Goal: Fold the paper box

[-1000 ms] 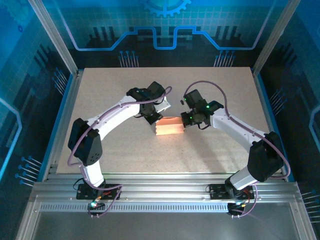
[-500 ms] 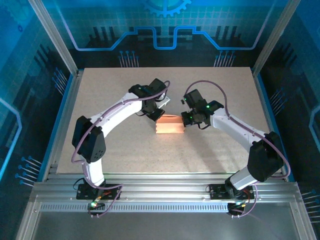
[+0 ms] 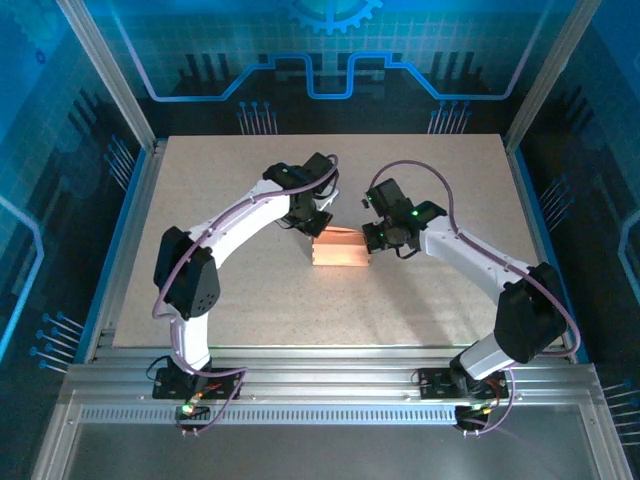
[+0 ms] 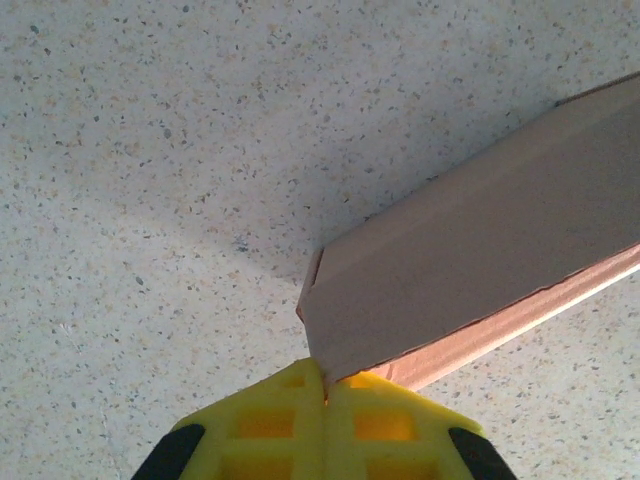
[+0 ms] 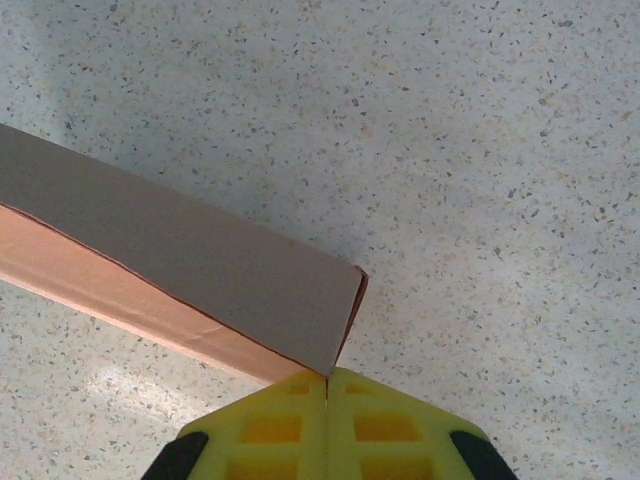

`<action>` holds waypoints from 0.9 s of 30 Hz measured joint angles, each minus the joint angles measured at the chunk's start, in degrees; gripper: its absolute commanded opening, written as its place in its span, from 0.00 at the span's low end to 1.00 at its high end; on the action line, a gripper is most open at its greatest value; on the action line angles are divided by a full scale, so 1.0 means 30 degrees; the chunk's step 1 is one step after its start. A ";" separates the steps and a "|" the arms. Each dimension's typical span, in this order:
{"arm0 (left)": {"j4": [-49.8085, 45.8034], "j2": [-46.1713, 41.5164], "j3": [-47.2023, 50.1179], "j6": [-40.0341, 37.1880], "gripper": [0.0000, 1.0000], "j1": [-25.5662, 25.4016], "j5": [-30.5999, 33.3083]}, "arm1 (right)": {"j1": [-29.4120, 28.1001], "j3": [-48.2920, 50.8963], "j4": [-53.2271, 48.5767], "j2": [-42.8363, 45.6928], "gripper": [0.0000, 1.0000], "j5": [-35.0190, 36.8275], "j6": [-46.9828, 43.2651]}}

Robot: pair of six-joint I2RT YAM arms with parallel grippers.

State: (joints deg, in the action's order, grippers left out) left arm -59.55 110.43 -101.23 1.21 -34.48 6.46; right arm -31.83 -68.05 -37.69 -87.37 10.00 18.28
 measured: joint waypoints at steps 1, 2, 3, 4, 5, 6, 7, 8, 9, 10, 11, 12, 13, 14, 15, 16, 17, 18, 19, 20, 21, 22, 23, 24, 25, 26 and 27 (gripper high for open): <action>-0.0087 0.0087 -0.0189 0.0175 0.00 0.0007 -0.0007 | 0.0000 -0.0007 0.0000 -0.0007 0.00 0.0036 0.0000; -0.0131 0.0175 -0.0313 0.0437 0.00 0.0015 0.0000 | 0.0000 -0.0007 -0.0007 -0.0007 0.00 0.0036 0.0007; -0.0168 0.0226 -0.0386 0.0634 0.00 0.0029 0.0000 | 0.0000 -0.0015 -0.0007 -0.0015 0.00 0.0036 0.0058; -0.0219 0.0284 -0.0437 0.0809 0.00 0.0044 0.0000 | 0.0000 -0.0015 0.0000 -0.0015 0.00 0.0029 0.0058; -0.0255 0.0321 -0.0466 0.1027 0.00 0.0051 0.0007 | -0.0007 -0.0015 0.0000 -0.0022 0.00 0.0029 0.0066; -0.0262 0.0342 -0.0481 0.1202 0.00 0.0051 0.0015 | -0.0007 -0.0022 0.0007 -0.0029 0.00 0.0029 0.0066; -0.0284 0.0357 -0.0481 0.1457 0.00 0.0058 0.0007 | -0.0007 -0.0029 0.0007 -0.0029 0.00 0.0029 0.0066; -0.0291 0.0357 -0.0481 0.1698 0.00 0.0066 0.0007 | -0.0015 -0.0036 0.0015 -0.0036 0.00 0.0029 0.0066; -0.0291 0.0364 -0.0481 0.1945 0.00 0.0066 0.0000 | -0.0015 -0.0036 0.0015 -0.0044 0.00 0.0022 0.0066; -0.0299 0.0372 -0.0481 0.2164 0.00 0.0066 0.0000 | -0.0015 -0.0044 0.0022 -0.0058 0.00 0.0029 0.0066; -0.0321 0.0393 -0.0495 0.2397 0.00 0.0066 0.0000 | -0.0015 -0.0066 0.0029 -0.0066 0.00 0.0029 0.0066; -0.0357 0.0423 -0.0495 0.2652 0.00 0.0073 -0.0007 | -0.0015 -0.0073 0.0051 -0.0095 0.00 0.0029 0.0066; -0.0401 0.0459 -0.0510 0.2820 0.00 0.0080 -0.0015 | -0.0015 -0.0073 0.0080 -0.0109 0.00 0.0022 0.0066; -0.0488 0.0546 -0.0583 0.3038 0.00 0.0102 -0.0022 | -0.0015 -0.0087 0.0095 -0.0131 0.00 0.0022 0.0066; -0.0568 0.0663 -0.0707 0.3162 0.00 0.0109 -0.0022 | -0.0015 -0.0102 0.0109 -0.0138 0.00 0.0022 0.0066; -0.0634 0.0809 -0.0882 0.3344 0.00 0.0138 -0.0022 | -0.0015 -0.0109 0.0131 -0.0138 0.00 0.0029 0.0066; -0.0641 0.0918 -0.1042 0.3541 0.00 0.0168 -0.0022 | -0.0015 -0.0109 0.0138 -0.0138 0.00 0.0036 0.0066; -0.0641 0.0984 -0.1137 0.3657 0.00 0.0197 -0.0029 | -0.0015 -0.0102 0.0138 -0.0138 0.00 0.0036 0.0066; -0.0641 0.1020 -0.1180 0.3818 0.00 0.0233 -0.0073 | -0.0015 -0.0102 0.0131 -0.0138 0.00 0.0029 0.0066; -0.0648 0.1027 -0.1188 0.4051 0.00 0.0262 -0.0146 | -0.0015 -0.0102 0.0138 -0.0138 0.00 0.0029 0.0073; -0.0648 0.1027 -0.1195 0.4153 0.00 0.0291 -0.0211 | -0.0015 -0.0109 0.0138 -0.0138 0.00 0.0029 0.0073; -0.0656 0.1027 -0.1209 0.4255 0.00 0.0321 -0.0284 | -0.0015 -0.0102 0.0138 -0.0138 0.00 0.0029 0.0073; -0.0648 0.1035 -0.1217 0.4364 0.00 0.0342 -0.0350 | -0.0015 -0.0109 0.0138 -0.0138 0.00 0.0029 0.0073; -0.0663 0.1035 -0.1217 0.4488 0.00 0.0357 -0.0408 | -0.0015 -0.0109 0.0138 -0.0138 0.00 0.0029 0.0073; -0.0699 0.1035 -0.1239 0.4561 0.00 0.0372 -0.0466 | -0.0015 -0.0109 0.0138 -0.0138 0.00 0.0029 0.0073; -0.0714 0.1042 -0.1253 0.4634 0.00 0.0401 -0.0532 | -0.0015 -0.0109 0.0138 -0.0138 0.00 0.0029 0.0073; -0.0743 0.1056 -0.1282 0.4656 0.00 0.0444 -0.0612 | -0.0015 -0.0109 0.0138 -0.0138 0.00 0.0029 0.0073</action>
State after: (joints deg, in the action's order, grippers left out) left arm -61.78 113.60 -105.08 15.18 -33.15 4.62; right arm -31.88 -68.38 -37.28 -87.79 10.09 18.50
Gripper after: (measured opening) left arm 0.046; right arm 0.048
